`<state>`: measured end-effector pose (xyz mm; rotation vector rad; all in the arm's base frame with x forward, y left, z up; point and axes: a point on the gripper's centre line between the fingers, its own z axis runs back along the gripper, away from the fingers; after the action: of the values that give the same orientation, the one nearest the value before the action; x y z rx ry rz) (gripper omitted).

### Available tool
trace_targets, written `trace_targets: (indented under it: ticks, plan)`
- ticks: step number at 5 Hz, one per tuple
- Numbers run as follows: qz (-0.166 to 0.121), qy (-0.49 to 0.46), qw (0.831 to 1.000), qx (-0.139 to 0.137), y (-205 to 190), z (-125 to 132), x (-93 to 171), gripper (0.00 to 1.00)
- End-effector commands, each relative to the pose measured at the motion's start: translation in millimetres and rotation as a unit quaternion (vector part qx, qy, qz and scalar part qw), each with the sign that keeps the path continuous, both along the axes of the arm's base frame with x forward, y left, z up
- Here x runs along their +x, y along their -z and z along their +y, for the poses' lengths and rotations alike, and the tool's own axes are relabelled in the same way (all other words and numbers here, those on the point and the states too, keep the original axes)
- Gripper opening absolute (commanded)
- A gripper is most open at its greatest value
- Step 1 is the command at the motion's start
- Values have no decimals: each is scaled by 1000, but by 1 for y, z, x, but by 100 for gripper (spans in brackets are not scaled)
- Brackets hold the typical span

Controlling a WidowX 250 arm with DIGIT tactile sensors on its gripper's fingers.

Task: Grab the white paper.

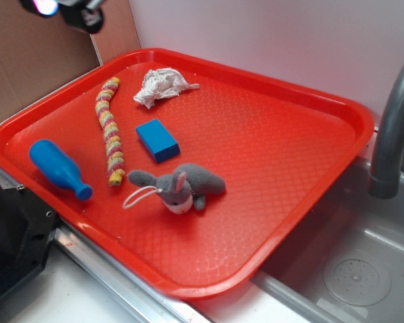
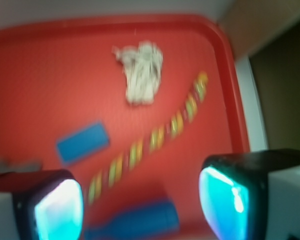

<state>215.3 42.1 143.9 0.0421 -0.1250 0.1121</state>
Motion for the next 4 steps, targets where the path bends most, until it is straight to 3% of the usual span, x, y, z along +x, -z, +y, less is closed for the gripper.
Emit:
trace_targets:
  ticks: [1,4]
  plan:
    - [-46,28,999,4,52,22,71,100]
    - [4,-15,1000,10,122,18,83,100]
